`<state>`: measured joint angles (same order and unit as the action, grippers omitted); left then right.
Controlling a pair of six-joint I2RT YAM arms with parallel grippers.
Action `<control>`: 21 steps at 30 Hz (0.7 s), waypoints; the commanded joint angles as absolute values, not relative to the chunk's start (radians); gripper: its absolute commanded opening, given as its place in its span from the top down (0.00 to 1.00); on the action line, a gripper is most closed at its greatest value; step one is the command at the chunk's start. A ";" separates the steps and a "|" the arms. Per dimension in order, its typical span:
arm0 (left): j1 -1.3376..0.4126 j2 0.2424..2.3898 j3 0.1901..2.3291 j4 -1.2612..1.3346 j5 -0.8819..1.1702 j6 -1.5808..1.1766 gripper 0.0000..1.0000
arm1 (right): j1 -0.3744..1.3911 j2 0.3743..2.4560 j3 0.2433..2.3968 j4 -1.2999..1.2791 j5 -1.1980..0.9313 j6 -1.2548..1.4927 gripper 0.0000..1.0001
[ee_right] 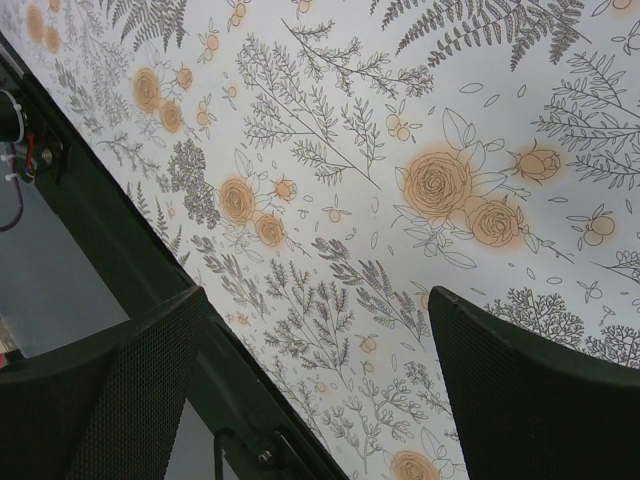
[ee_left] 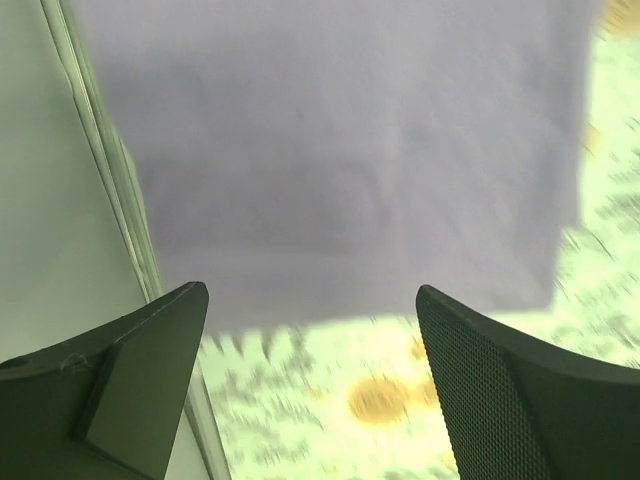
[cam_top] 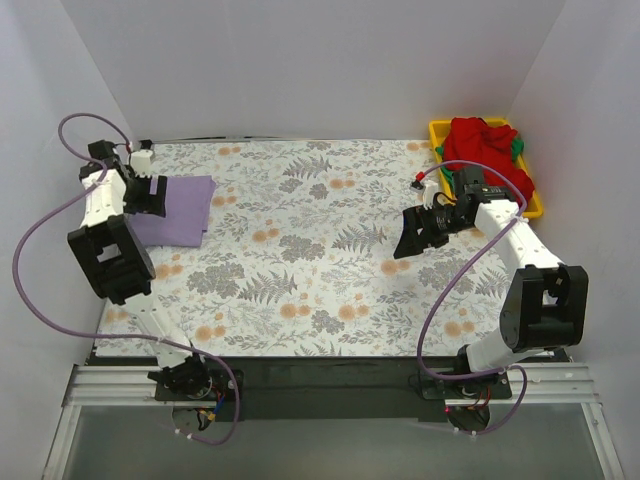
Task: Fold and stack the t-shirts
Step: Neatly place the folded tshirt to the corner
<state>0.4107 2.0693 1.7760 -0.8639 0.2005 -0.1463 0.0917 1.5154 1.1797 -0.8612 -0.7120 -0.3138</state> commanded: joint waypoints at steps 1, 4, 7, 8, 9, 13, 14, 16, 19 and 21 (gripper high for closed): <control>0.416 1.847 1.665 -0.933 0.256 -0.147 0.15 | 0.092 1.483 1.175 -0.856 -0.733 -0.313 0.02; 0.431 1.783 1.531 -0.934 0.273 -0.146 0.16 | 0.091 1.480 1.181 -0.856 -0.727 -0.310 0.02; 0.443 1.743 1.442 -0.917 0.255 -0.153 0.16 | 0.092 1.479 1.178 -0.856 -0.733 -0.310 0.02; 0.446 1.738 1.409 -0.914 0.253 -0.152 0.16 | 0.092 1.479 1.175 -0.854 -0.736 -0.310 0.02; 0.448 1.735 1.395 -0.910 0.247 -0.152 0.16 | 0.092 1.476 1.172 -0.853 -0.739 -0.311 0.02; 0.453 1.735 1.332 -0.849 0.226 -0.153 0.16 | 0.092 1.477 1.161 -0.853 -0.739 -0.314 0.02; 0.453 1.738 1.325 -0.835 0.221 -0.155 0.15 | 0.092 1.480 1.163 -0.853 -0.742 -0.314 0.02; 0.453 1.759 1.313 -0.796 0.213 -0.163 0.15 | 0.092 1.483 1.161 -0.854 -0.742 -0.319 0.02; 0.451 1.807 1.310 -0.767 0.215 -0.182 0.14 | 0.091 1.483 1.154 -0.851 -0.742 -0.322 0.02; 0.453 1.831 1.308 -0.752 0.213 -0.192 0.15 | 0.091 1.488 1.147 -0.853 -0.744 -0.325 0.02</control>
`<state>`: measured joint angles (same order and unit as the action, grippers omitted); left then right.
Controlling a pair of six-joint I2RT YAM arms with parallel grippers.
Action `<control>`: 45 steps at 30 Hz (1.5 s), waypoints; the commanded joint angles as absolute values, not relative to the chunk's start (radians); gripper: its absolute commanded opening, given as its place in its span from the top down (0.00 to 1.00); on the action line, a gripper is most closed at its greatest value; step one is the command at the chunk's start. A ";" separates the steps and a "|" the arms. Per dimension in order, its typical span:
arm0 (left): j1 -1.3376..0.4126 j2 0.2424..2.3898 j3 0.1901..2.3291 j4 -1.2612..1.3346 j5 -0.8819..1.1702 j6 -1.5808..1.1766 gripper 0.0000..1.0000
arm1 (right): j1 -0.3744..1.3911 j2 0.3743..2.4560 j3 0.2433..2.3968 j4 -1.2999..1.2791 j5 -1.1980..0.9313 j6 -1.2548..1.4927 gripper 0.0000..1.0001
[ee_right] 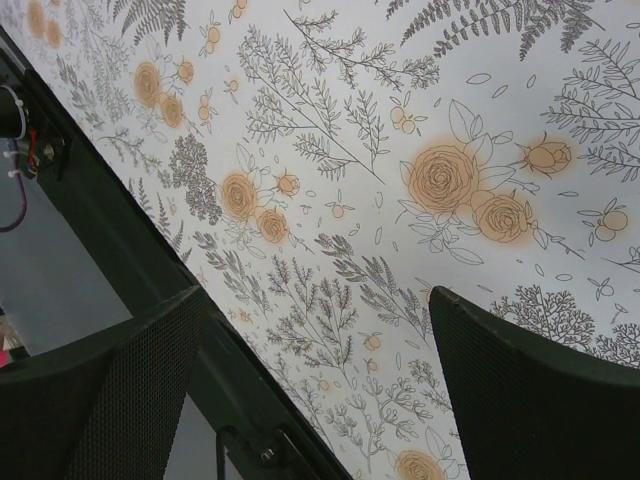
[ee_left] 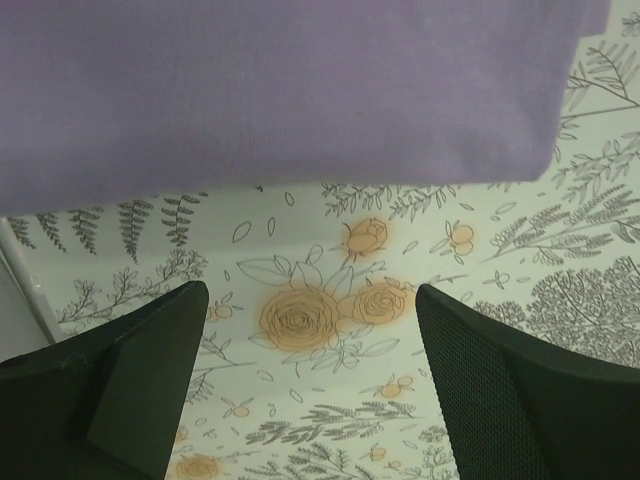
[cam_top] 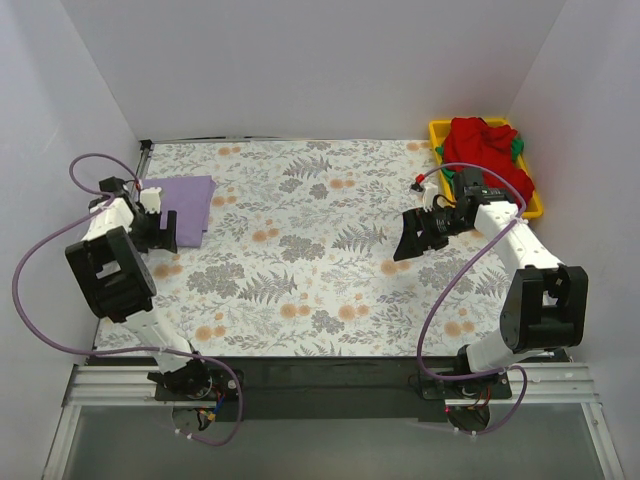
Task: Fold and stack the t-shirts
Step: Neatly place the folded tshirt to the corner
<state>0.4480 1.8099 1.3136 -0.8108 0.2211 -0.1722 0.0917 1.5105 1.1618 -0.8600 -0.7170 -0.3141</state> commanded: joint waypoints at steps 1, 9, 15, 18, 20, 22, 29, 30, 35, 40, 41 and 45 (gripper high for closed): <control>0.451 1.845 1.298 -0.723 0.209 -0.202 0.16 | 0.092 1.491 1.144 -0.853 -0.744 -0.325 0.02; 0.448 1.899 1.282 -0.618 0.204 -0.290 0.19 | 0.091 1.520 1.158 -0.851 -0.752 -0.322 0.02; 0.430 1.985 1.333 -0.595 0.213 -0.363 0.20 | 0.092 1.548 1.170 -0.854 -0.749 -0.321 0.02; 0.428 2.031 1.371 -0.603 0.236 -0.399 0.20 | 0.092 1.555 1.172 -0.853 -0.744 -0.322 0.02; 0.417 2.046 1.381 -0.603 0.241 -0.410 0.20 | 0.091 1.562 1.172 -0.853 -0.741 -0.325 0.02; 0.404 2.063 1.385 -0.594 0.233 -0.414 0.20 | 0.091 1.566 1.173 -0.854 -0.739 -0.325 0.02; 0.391 2.129 1.474 -0.592 0.230 -0.436 0.21 | 0.091 1.600 1.193 -0.854 -0.744 -0.322 0.02; 0.390 2.146 1.485 -0.594 0.229 -0.437 0.21 | 0.089 1.603 1.193 -0.853 -0.744 -0.322 0.02; 0.373 2.203 1.590 -0.611 0.224 -0.446 0.20 | 0.091 1.617 1.198 -0.854 -0.742 -0.322 0.02; 0.362 2.267 1.670 -0.635 0.232 -0.466 0.21 | 0.091 1.624 1.201 -0.854 -0.736 -0.322 0.02; 0.361 2.275 1.681 -0.634 0.232 -0.469 0.21 | 0.091 1.626 1.201 -0.854 -0.736 -0.324 0.02; 0.357 2.327 1.762 -0.647 0.229 -0.486 0.21 | 0.091 1.634 1.201 -0.854 -0.738 -0.324 0.02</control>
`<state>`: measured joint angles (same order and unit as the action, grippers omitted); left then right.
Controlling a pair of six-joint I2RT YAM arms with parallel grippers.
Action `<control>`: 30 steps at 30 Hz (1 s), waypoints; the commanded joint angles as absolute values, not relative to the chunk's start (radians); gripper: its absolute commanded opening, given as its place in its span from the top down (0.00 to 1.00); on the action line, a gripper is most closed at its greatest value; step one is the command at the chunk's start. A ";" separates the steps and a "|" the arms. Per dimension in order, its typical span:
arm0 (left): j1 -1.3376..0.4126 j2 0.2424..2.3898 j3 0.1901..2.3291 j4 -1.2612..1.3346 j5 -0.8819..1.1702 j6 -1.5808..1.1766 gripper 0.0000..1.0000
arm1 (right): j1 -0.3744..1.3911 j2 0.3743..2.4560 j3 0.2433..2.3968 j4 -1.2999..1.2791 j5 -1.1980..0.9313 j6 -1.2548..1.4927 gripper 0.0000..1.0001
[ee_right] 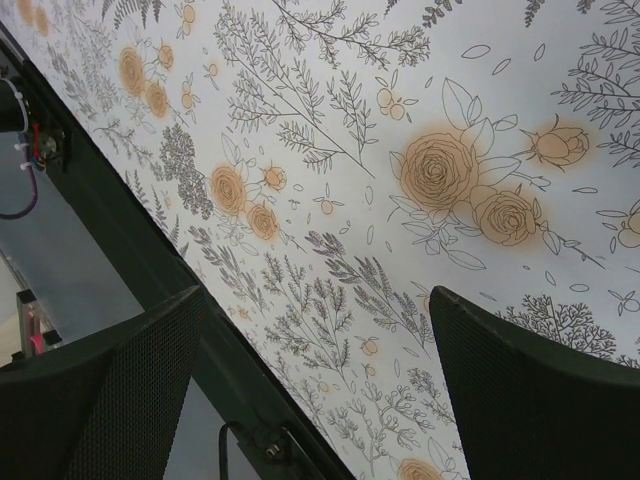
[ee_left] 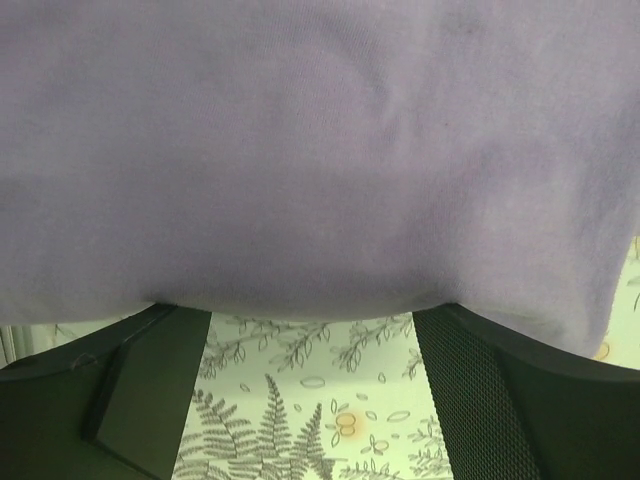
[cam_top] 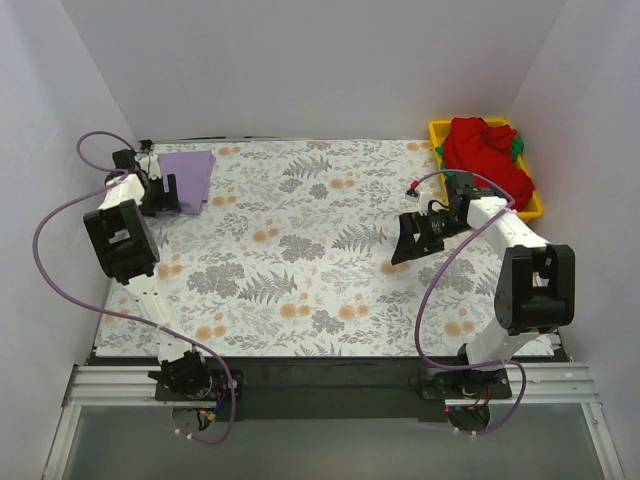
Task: Fold and stack the t-shirts
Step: Neatly place the folded tshirt to the corner
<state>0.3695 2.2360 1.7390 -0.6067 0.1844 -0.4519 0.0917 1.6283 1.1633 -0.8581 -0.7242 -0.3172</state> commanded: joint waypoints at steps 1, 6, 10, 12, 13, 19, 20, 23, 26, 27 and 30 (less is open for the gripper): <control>0.357 2.338 1.776 -0.650 0.232 -0.488 0.21 | 0.091 1.638 1.203 -0.854 -0.736 -0.324 0.02; 0.341 2.402 1.873 -0.676 0.229 -0.491 0.21 | 0.090 1.644 1.210 -0.856 -0.738 -0.322 0.02; 0.328 2.419 1.920 -0.693 0.238 -0.495 0.21 | 0.089 1.643 1.215 -0.856 -0.735 -0.322 0.02; 0.322 2.399 1.913 -0.707 0.256 -0.500 0.20 | 0.091 1.635 1.218 -0.856 -0.732 -0.321 0.02; 0.316 2.385 1.905 -0.707 0.261 -0.503 0.20 | 0.089 1.629 1.219 -0.856 -0.730 -0.321 0.02; 0.310 2.225 1.924 -0.842 0.393 -0.508 0.16 | 0.084 1.602 1.253 -0.864 -0.707 -0.321 0.02; 0.305 2.165 1.925 -0.859 0.406 -0.505 0.16 | 0.078 1.597 1.261 -0.867 -0.703 -0.321 0.02; 0.270 2.022 1.876 -0.874 0.423 -0.482 0.14 | 0.054 1.582 1.290 -0.870 -0.701 -0.322 0.02; 0.215 1.910 1.848 -0.908 0.436 -0.472 0.12 | 0.028 1.563 1.324 -0.879 -0.692 -0.324 0.02; 0.204 1.882 1.839 -0.914 0.449 -0.474 0.12 | 0.023 1.556 1.331 -0.882 -0.687 -0.325 0.02; 0.135 1.780 1.792 -0.904 0.463 -0.518 0.10 | 0.009 1.528 1.361 -0.897 -0.658 -0.336 0.02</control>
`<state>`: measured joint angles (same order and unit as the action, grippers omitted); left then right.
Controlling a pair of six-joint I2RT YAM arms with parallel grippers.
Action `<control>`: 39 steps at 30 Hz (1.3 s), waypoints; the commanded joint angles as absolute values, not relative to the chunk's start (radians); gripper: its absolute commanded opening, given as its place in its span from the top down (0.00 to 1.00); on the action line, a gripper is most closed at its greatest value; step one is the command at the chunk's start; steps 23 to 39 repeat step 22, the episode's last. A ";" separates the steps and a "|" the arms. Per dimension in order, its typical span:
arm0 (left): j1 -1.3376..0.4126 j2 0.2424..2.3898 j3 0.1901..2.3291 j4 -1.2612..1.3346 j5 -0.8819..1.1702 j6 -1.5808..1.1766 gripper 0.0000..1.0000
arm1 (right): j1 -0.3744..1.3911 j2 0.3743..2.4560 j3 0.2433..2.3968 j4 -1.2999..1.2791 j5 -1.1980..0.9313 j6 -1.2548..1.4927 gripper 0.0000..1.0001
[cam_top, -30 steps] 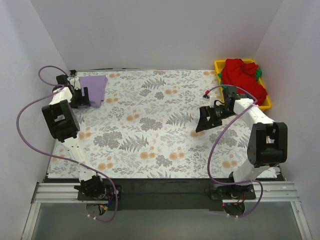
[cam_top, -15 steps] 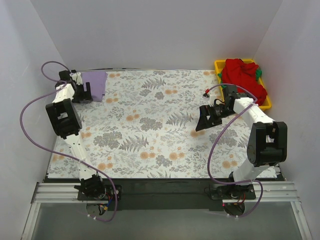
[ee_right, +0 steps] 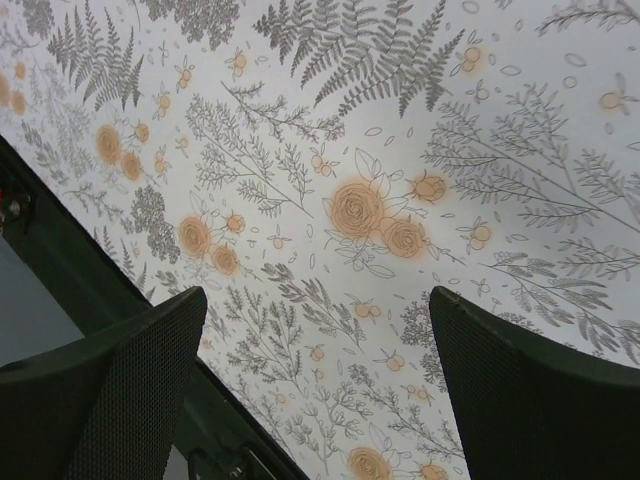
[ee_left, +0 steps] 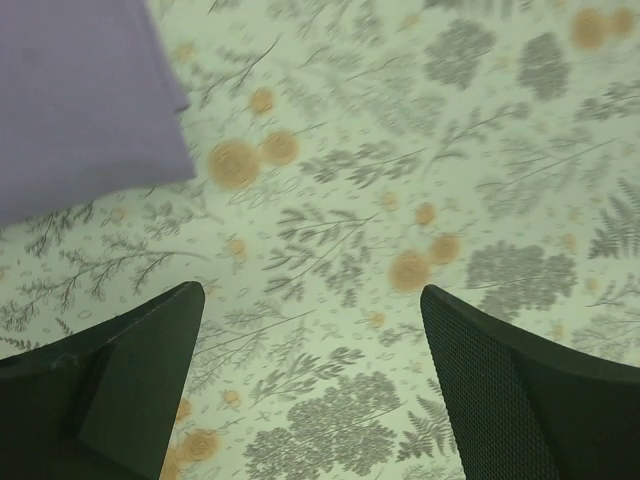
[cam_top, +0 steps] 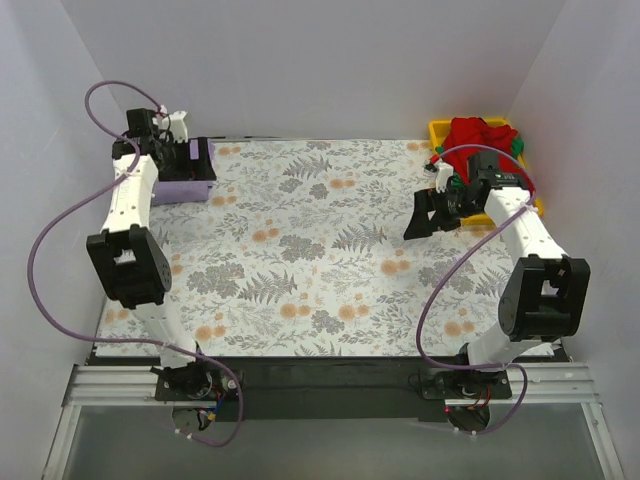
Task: Fold and stack the t-shirts
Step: Reset both grippers
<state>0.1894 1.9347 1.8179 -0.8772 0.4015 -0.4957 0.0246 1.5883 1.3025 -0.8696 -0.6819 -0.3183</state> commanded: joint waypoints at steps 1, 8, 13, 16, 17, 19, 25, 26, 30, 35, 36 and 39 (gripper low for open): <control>0.121 1.751 1.749 -0.896 0.474 -0.532 0.10 | 0.009 1.513 1.362 -0.899 -0.649 -0.339 0.02; 0.015 1.502 1.443 -0.839 0.554 -0.532 0.09 | 0.009 1.437 1.287 -0.894 -0.626 -0.347 0.02; 0.015 1.370 1.229 -0.764 0.540 -0.537 0.09 | 0.009 1.382 1.160 -0.882 -0.600 -0.380 0.02; 0.014 1.315 1.129 -0.730 0.546 -0.546 0.08 | 0.009 1.349 1.088 -0.865 -0.606 -0.385 0.02; 0.015 1.301 1.109 -0.726 0.552 -0.549 0.08 | 0.011 1.344 1.075 -0.862 -0.612 -0.380 0.02; 0.014 1.304 1.077 -0.723 0.558 -0.566 0.08 | 0.008 1.335 1.052 -0.851 -0.618 -0.376 0.02; 0.014 1.295 1.057 -0.712 0.549 -0.575 0.08 | 0.009 1.333 1.046 -0.845 -0.623 -0.368 0.02; 0.014 1.295 1.057 -0.712 0.549 -0.575 0.08 | 0.009 1.333 1.046 -0.845 -0.623 -0.368 0.02; 0.014 1.295 1.057 -0.712 0.549 -0.575 0.08 | 0.009 1.333 1.046 -0.845 -0.623 -0.368 0.02; 0.014 1.295 1.057 -0.712 0.549 -0.575 0.08 | 0.009 1.333 1.046 -0.845 -0.623 -0.368 0.02; 0.014 1.295 1.057 -0.712 0.549 -0.575 0.08 | 0.009 1.333 1.046 -0.845 -0.623 -0.368 0.02; 0.014 1.295 1.057 -0.712 0.549 -0.575 0.08 | 0.009 1.333 1.046 -0.845 -0.623 -0.368 0.02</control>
